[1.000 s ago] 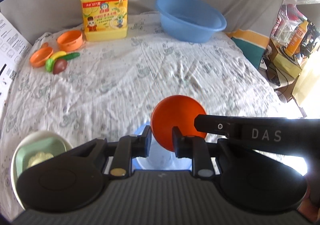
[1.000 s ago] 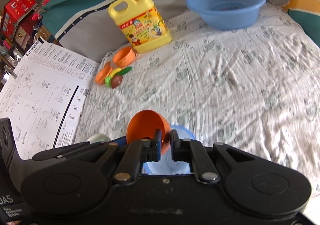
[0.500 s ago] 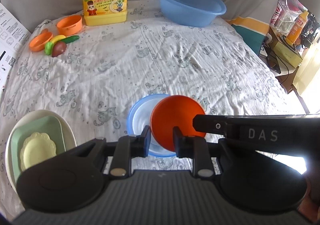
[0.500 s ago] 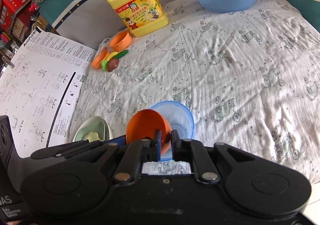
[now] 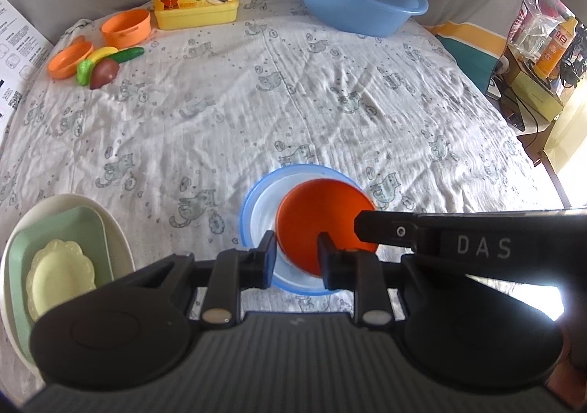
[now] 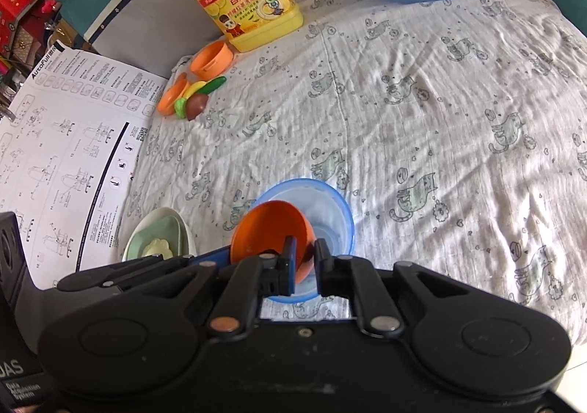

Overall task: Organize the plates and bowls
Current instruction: 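Lower the orange cup into the clear bowl and open both grippers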

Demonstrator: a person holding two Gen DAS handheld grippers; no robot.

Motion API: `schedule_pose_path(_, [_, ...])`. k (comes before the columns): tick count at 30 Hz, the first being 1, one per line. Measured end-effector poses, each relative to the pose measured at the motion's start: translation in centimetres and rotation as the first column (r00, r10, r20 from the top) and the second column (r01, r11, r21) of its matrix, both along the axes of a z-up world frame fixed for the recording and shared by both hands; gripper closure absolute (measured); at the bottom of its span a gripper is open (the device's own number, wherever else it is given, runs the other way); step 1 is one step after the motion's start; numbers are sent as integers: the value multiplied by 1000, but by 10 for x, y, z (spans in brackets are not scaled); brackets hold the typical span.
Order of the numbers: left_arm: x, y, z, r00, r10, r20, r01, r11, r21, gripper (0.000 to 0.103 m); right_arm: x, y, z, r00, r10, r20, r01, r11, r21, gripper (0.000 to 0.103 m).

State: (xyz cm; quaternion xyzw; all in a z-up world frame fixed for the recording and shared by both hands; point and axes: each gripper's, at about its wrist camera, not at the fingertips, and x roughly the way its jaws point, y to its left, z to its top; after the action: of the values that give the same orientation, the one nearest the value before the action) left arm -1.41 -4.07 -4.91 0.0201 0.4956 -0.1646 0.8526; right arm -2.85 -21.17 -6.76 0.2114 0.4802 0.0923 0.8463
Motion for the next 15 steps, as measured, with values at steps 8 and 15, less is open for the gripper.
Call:
schedule_pose_path(8, [6,9,4,998,35,46,-35,999,11,34,9,-2,3,1000,-5,22,5,1000,-26,70])
schedule_pose_path(15, [4,29,19,989,90,118,-92,996,15,0,8,-14,9,997,-51,60,55,997,-51,0])
